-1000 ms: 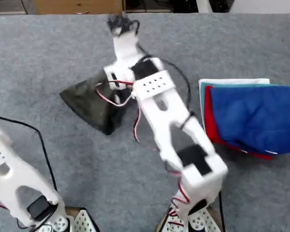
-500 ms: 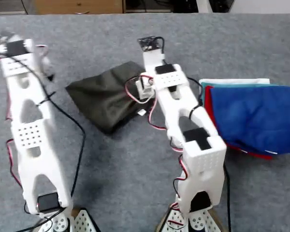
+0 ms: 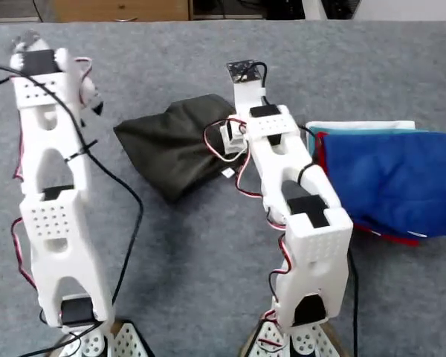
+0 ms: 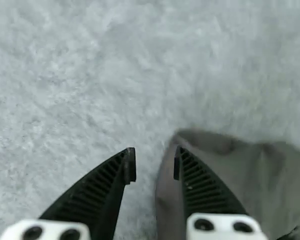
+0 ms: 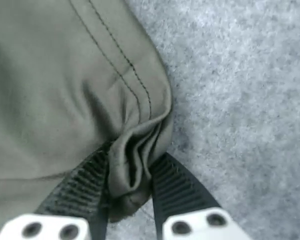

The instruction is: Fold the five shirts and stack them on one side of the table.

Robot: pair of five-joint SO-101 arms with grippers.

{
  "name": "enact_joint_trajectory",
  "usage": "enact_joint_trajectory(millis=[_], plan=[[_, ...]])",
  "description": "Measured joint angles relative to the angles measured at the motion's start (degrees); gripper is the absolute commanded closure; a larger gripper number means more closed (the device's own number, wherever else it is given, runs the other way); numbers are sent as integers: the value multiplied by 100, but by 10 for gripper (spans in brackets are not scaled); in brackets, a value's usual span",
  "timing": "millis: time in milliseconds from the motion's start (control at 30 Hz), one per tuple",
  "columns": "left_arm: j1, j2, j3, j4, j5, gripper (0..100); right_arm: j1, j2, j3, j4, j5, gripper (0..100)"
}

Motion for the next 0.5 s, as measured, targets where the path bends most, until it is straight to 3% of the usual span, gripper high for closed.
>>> enact_joint_trajectory(millis=[333, 500], plan=[[325, 396, 721, -976, 70, 861, 0, 0, 0, -35, 0, 996], [325, 686, 809, -1055, 70, 861, 0, 0, 0, -35, 0, 996]])
